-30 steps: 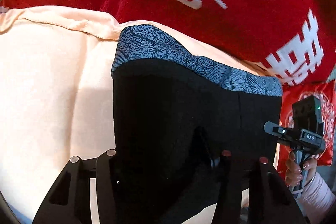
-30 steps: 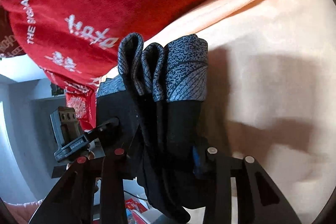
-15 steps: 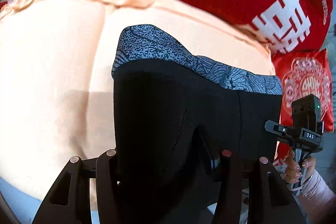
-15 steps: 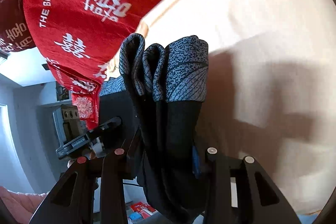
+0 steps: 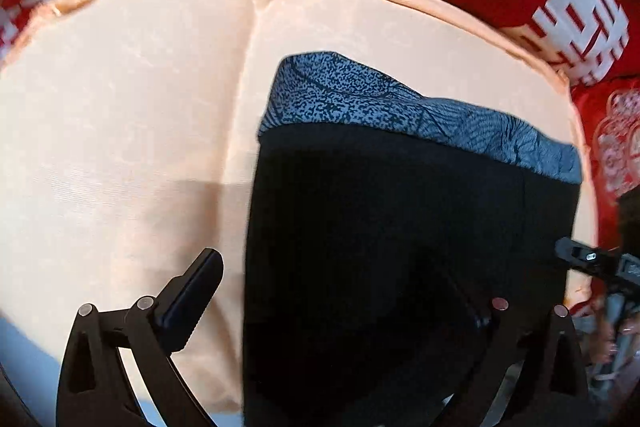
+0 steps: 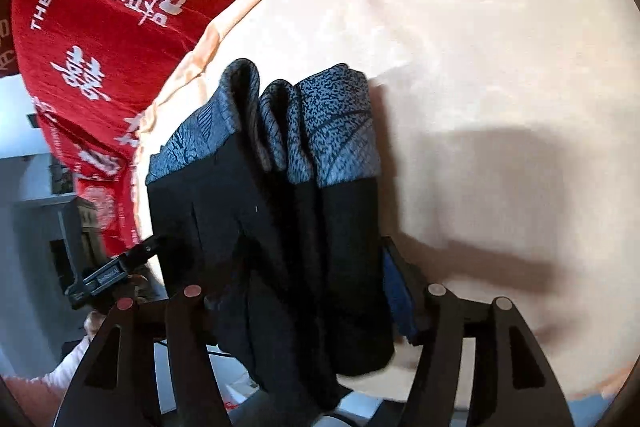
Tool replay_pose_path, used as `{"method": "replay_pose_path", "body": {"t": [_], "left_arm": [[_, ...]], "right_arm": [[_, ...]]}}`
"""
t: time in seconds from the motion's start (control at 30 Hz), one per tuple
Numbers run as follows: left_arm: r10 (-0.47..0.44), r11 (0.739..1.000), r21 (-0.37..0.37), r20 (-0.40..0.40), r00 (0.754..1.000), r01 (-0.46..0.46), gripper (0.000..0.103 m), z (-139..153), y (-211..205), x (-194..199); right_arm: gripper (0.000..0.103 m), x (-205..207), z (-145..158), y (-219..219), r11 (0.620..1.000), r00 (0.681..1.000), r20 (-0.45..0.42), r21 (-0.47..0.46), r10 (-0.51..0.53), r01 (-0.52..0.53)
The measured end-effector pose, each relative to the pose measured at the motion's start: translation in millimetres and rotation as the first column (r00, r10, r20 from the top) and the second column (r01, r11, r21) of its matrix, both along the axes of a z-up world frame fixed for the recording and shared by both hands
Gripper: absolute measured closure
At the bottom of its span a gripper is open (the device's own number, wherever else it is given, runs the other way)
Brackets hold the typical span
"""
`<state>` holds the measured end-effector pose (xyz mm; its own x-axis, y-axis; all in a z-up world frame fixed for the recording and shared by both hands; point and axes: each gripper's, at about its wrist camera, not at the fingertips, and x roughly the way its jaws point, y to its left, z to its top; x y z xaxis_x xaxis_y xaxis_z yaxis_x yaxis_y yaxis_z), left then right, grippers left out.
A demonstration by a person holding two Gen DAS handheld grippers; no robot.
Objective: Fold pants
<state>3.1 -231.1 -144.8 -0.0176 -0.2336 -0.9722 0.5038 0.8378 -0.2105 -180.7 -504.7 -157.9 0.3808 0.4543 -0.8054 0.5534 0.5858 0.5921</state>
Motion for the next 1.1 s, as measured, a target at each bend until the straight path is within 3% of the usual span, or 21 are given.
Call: {"method": "replay_pose_path", "body": {"t": [0.2, 0.37, 0.47, 0.57, 0.63, 0.7, 1.1], "left_arm": [[-0.049, 0.998, 0.048, 0.076, 0.996, 0.046, 0.002, 36, 8, -22], [-0.153, 0.975, 0.184, 0.129, 0.98, 0.127, 0.002, 56, 8, -52], [-0.173, 0.971, 0.189, 0.133, 0.976, 0.147, 0.002, 70, 8, -70], [-0.184, 0.97, 0.186, 0.143, 0.973, 0.156, 0.002, 84, 7, -86], [-0.185, 0.97, 0.184, 0.149, 0.971, 0.156, 0.002, 92, 7, -91], [-0.184, 0.97, 0.184, 0.147, 0.972, 0.156, 0.002, 98, 5, -96], [-0.137, 0.973, 0.212, 0.184, 0.973, 0.097, 0.002, 134, 24, -103]], "right_arm": [[0.032, -29, 26, 4, 0.995, 0.995, -0.078, -0.076, -0.068, 0.062], [0.026, -55, 48, 19, 0.979, 0.98, -0.16, -0.182, -0.12, 0.09], [0.022, -60, 63, 32, 0.963, 0.974, -0.189, -0.257, -0.128, 0.077], [0.013, -59, 83, 49, 0.932, 0.971, -0.206, -0.36, -0.125, 0.043], [0.0, -55, 96, 60, 0.897, 0.97, -0.217, -0.442, -0.109, 0.002], [0.0, -52, 108, 71, 0.874, 0.97, -0.225, -0.485, -0.09, -0.031], [0.0, -45, 145, 130, 0.886, 0.965, -0.257, -0.459, -0.059, -0.068]]}}
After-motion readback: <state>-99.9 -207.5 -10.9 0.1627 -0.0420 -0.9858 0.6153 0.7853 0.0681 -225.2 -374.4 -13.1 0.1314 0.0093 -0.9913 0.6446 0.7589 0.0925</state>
